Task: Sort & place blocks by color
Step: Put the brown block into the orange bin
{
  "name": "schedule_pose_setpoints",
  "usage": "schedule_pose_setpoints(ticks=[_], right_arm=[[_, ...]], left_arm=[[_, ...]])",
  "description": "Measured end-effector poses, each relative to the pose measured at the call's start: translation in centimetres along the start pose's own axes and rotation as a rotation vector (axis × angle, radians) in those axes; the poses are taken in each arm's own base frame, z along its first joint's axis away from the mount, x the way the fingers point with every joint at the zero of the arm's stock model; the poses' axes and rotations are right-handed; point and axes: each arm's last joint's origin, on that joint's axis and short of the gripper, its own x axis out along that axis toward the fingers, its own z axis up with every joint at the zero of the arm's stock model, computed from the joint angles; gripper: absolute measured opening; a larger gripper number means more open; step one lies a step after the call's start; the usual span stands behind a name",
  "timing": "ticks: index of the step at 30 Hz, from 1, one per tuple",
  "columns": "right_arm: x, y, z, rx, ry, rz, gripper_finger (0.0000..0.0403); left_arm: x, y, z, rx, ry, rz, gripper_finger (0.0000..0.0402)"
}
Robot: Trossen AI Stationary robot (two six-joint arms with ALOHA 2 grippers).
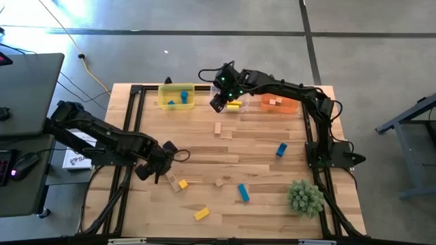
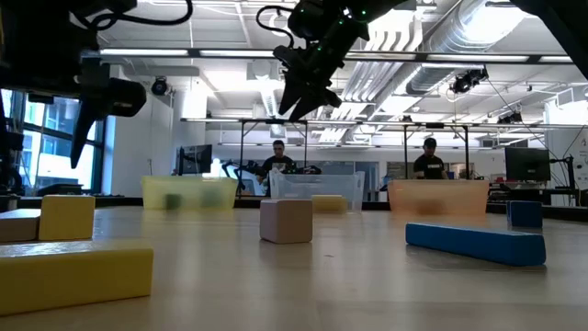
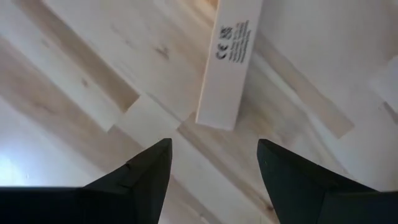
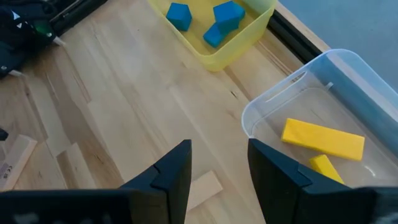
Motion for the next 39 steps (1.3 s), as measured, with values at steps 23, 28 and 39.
schedule_pose_setpoints(ticks=[23, 28, 39], right_arm=[[0.1, 1.8, -1.0, 0.005, 0.039, -0.025, 0.0145], [0.1, 1.7, -1.2, 0.005, 0.062, -0.033, 0.0145], [0.2, 1.8, -1.5, 0.004, 0.085, -0.039, 0.0145]], left_arm=[[5.3, -0.6, 2.4, 0.004, 0.174, 0.023, 0.0227], [5.8, -0.5, 2.7, 0.036, 0.172, 0.02, 0.0227], [6.3, -0.5, 2.8, 0.039, 0.185, -0.003, 0.0168]])
